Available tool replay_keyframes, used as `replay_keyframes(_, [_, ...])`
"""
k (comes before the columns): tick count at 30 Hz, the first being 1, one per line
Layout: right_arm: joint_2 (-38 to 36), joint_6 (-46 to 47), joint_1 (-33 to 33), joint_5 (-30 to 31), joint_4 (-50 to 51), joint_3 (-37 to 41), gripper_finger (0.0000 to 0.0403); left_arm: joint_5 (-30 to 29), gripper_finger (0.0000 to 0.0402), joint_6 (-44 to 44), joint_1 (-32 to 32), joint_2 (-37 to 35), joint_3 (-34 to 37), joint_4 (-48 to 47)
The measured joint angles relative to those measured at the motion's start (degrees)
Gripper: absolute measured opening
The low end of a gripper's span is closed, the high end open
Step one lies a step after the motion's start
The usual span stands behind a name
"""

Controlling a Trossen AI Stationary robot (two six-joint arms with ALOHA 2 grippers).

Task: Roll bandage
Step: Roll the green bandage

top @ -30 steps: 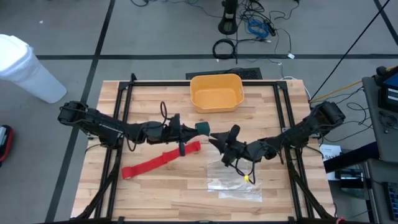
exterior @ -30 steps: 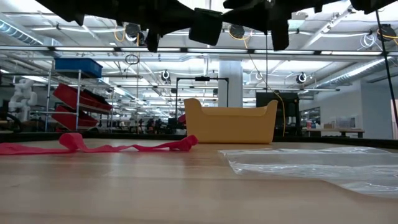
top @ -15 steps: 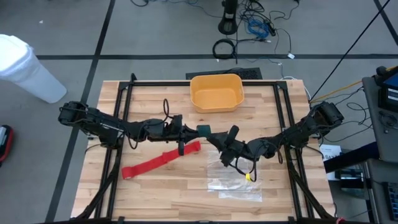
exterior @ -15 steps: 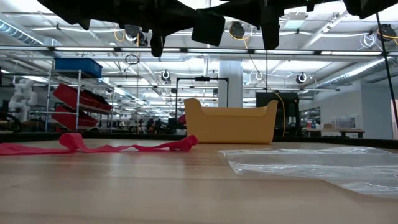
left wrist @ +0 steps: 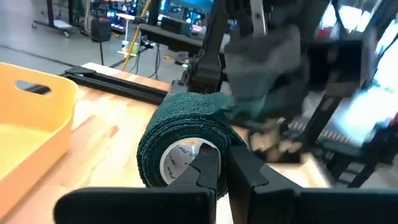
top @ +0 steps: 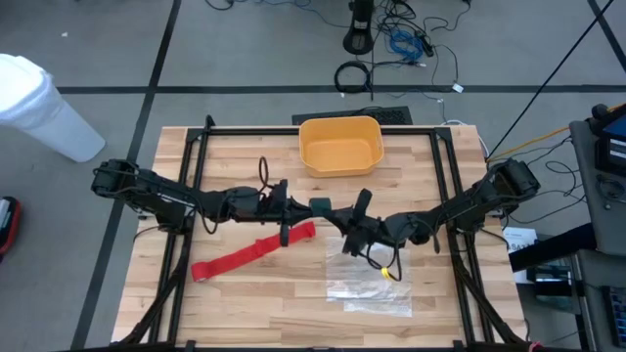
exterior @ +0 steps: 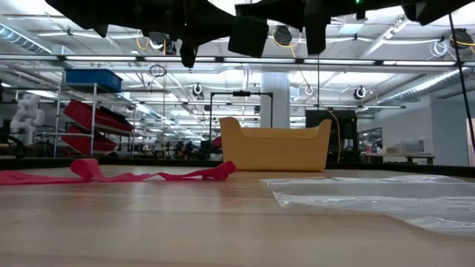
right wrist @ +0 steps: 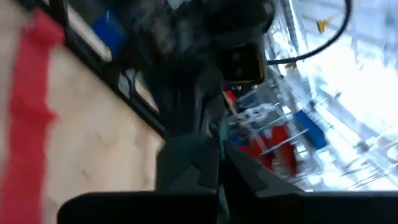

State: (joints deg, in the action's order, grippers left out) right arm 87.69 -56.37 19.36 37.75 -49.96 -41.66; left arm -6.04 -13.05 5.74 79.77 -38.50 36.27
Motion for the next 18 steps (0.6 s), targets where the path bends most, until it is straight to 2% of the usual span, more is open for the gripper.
replay_keyframes(3, [-0.32,10.97,0.95,-0.52,5.07,-1.94,0.0001,0.36,0.0013,8.9,-0.09,0.0,0.0,0.53])
replay_keyframes(7, [-0.29,25.03,0.81,-1.65,20.51,-5.16,0.0,0.51,0.0013,18.61,-0.05,0.02,0.01,0.65])
replay_keyframes(13, [-0.34,34.52,-0.69,-6.61,29.12,-8.42,0.0,0.48,0.0013,30.32,0.23,0.09,0.04,0.13])
replay_keyframes(18, [-0.38,43.52,-2.88,-10.13,42.0,-12.58,0.0,-0.22,0.0013,41.94,1.93,-0.31,0.15,-0.37])
